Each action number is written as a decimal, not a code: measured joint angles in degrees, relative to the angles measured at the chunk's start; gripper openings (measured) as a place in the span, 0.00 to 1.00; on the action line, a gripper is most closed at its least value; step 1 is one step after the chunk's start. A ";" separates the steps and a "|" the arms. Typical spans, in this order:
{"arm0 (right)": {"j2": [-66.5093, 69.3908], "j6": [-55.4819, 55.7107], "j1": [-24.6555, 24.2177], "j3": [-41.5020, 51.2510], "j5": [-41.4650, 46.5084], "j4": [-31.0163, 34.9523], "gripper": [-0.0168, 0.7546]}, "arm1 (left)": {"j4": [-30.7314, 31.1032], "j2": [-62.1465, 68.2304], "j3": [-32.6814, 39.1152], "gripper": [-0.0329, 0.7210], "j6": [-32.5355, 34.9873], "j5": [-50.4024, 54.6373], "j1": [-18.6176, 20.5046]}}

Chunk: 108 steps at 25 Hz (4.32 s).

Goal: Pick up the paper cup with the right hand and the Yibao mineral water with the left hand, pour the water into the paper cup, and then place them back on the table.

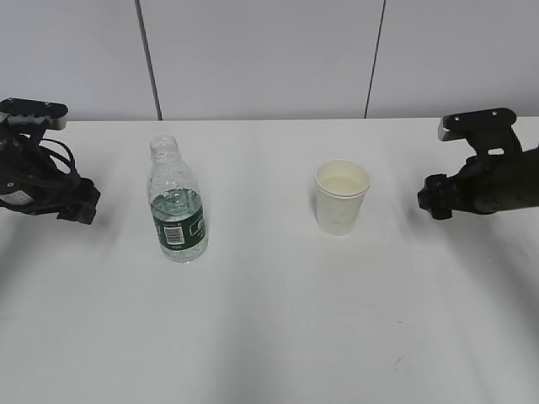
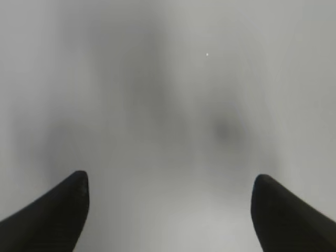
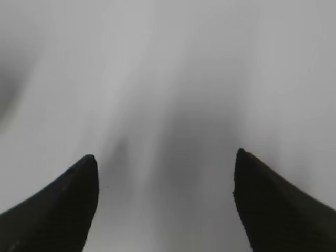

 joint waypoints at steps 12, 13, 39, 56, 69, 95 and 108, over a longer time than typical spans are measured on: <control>-0.90 -2.71 -0.09 -23.76 53.95 1.17 0.79 | -1.15 0.00 -9.72 0.79 0.00 25.39 0.00; -0.90 -3.62 -0.09 -25.40 56.89 2.24 0.79 | -1.36 0.00 -10.01 0.79 0.00 27.07 0.00; -2.06 -12.85 -0.21 -46.53 76.25 11.18 0.79 | -1.34 -11.40 -10.23 0.78 2.93 40.24 0.00; -26.89 -12.85 -0.80 -23.03 76.51 12.42 0.79 | -7.91 -35.01 0.51 0.78 3.10 43.64 0.00; -48.62 -12.85 -0.80 -6.67 76.86 12.42 0.79 | -7.86 -62.14 23.23 0.77 3.10 42.24 0.00; -88.08 -10.89 -0.80 24.10 71.56 10.68 0.79 | -12.57 -88.85 31.80 0.75 2.87 40.08 0.00; -105.23 -8.68 -0.80 24.28 71.33 10.48 0.79 | -12.65 -104.97 31.93 0.75 2.87 39.69 0.00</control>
